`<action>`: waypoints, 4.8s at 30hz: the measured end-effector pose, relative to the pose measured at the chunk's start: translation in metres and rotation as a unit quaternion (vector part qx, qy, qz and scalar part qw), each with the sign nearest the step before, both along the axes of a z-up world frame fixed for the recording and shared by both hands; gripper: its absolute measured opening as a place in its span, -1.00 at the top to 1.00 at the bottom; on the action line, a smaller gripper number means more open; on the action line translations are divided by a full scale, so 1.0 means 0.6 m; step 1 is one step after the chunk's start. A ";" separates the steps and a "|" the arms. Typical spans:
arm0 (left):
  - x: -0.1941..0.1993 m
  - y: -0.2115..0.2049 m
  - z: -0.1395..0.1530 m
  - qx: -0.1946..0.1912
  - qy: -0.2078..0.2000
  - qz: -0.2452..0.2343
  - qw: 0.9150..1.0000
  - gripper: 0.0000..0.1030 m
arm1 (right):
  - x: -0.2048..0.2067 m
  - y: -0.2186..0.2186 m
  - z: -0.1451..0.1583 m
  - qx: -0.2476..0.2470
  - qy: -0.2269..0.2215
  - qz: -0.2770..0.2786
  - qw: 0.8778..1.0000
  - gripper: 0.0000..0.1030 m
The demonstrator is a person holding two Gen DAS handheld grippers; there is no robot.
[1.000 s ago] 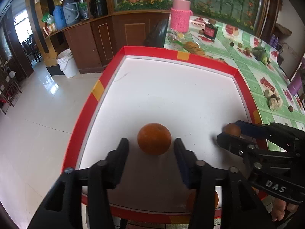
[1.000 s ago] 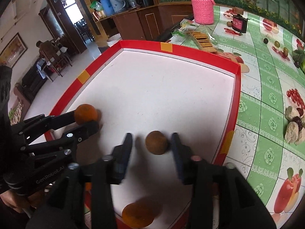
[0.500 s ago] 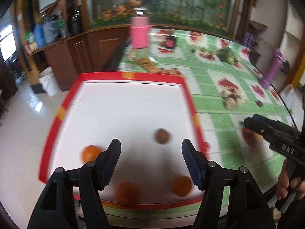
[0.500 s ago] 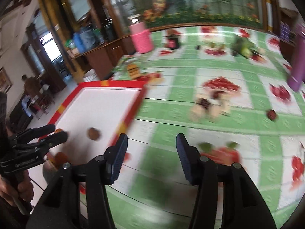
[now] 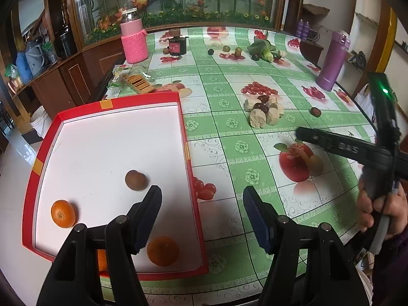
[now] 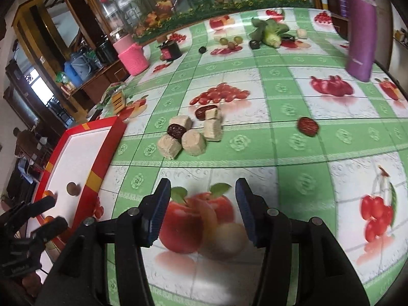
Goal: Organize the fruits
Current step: 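Open the right tool to drop the kiwi while the left tool releases the orange, then move both open tools back toward the beige cakes, then grasp a round beige cake with the right tool while the left tool grasps a beige cube, then carry the round cake and the cube over the white tray, then open the right tool to drop the round cake while the left tool releases the cube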
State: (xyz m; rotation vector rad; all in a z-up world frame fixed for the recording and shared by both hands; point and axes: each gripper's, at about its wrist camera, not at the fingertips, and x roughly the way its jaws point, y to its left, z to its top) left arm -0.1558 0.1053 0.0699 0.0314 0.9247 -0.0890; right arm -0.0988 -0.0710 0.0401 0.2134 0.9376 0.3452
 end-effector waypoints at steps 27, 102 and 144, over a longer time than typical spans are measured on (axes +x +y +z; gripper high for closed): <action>0.067 -0.052 -0.002 0.019 0.013 -0.010 1.000 -0.29 | 0.069 0.002 -0.035 -0.014 -0.022 -0.004 1.000 0.46; 0.012 0.225 0.031 -0.046 -0.057 0.122 0.990 0.51 | -0.020 0.286 0.073 0.025 -0.072 0.150 0.986 0.47; 0.030 0.249 -0.038 0.026 -0.003 0.165 0.986 0.03 | 0.020 0.382 -0.012 -0.016 0.014 0.164 0.986 0.14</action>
